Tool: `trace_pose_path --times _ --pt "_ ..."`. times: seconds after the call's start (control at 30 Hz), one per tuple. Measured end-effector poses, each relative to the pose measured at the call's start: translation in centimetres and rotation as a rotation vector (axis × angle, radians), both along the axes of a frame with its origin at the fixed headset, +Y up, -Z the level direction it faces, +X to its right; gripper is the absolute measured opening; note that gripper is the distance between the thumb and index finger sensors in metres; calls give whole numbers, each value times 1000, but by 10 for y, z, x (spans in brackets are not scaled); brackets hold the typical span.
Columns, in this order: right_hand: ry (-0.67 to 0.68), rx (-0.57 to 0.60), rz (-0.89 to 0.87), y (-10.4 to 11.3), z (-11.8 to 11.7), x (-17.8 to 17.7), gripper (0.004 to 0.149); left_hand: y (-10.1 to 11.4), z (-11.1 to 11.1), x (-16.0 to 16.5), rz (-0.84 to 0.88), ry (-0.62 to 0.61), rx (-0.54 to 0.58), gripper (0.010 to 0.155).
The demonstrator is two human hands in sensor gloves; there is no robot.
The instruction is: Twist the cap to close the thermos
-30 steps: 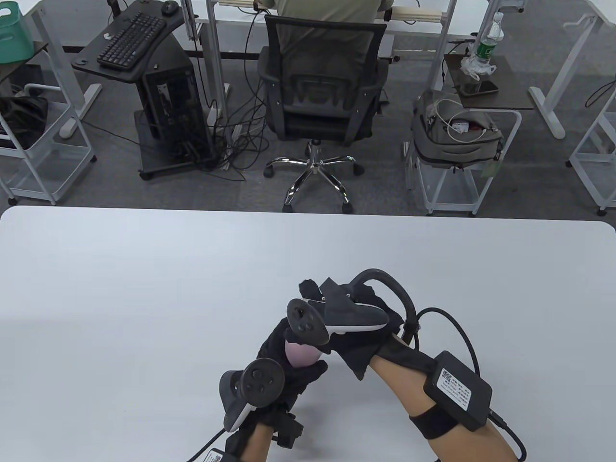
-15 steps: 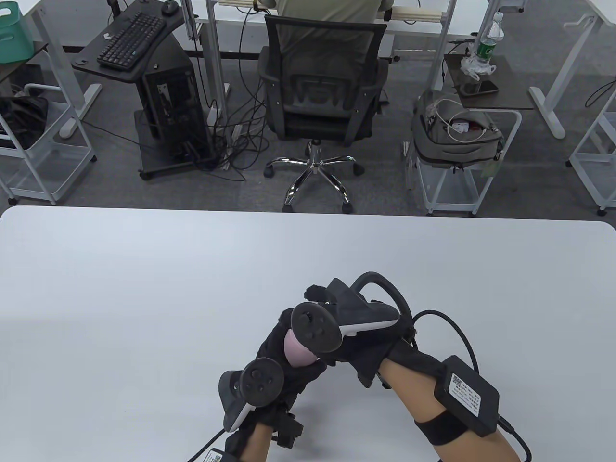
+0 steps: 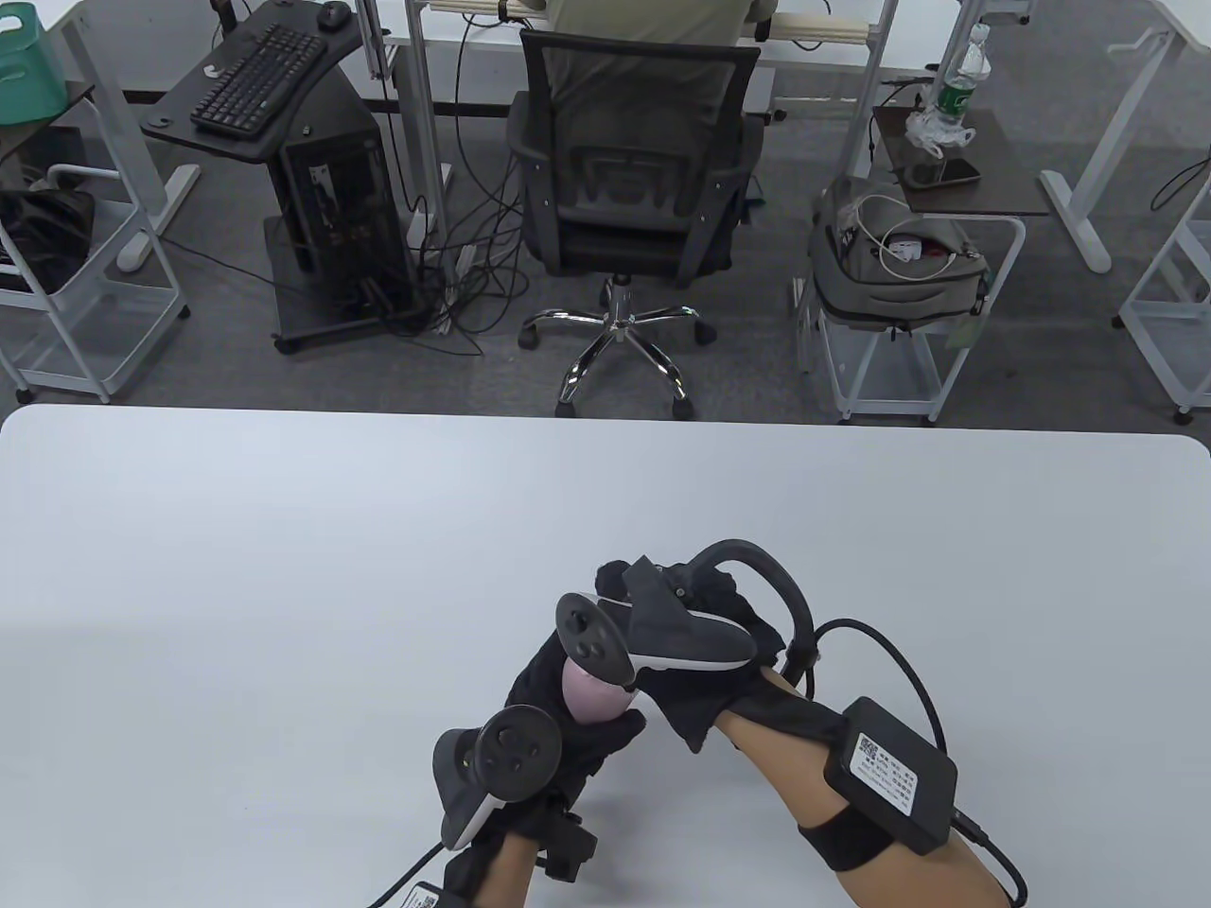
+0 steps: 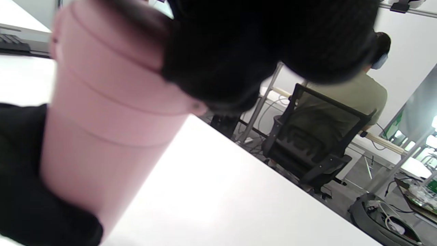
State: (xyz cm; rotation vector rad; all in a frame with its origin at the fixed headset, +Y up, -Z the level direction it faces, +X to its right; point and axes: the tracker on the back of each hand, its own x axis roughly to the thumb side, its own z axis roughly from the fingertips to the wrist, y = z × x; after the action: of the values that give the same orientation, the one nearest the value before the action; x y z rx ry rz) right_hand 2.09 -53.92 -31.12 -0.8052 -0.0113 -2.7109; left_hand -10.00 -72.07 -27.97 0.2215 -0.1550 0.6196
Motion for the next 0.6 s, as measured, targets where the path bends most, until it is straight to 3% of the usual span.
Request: trace_pose_path --times 0.17,0.23,0.33,0.6 --pt "58 -35 -66 12 0 13 89 0 0 -1 6 5 0 119" --pt "111 -143 -90 16 -2 18 94 0 0 -1 11 5 -2 119" --pt "203 -202 -106 14 -3 21 98 0 0 -1 10 3 -4 119" --pt "293 -248 -61 5 -2 18 92 0 0 0 -6 -4 -10 119"
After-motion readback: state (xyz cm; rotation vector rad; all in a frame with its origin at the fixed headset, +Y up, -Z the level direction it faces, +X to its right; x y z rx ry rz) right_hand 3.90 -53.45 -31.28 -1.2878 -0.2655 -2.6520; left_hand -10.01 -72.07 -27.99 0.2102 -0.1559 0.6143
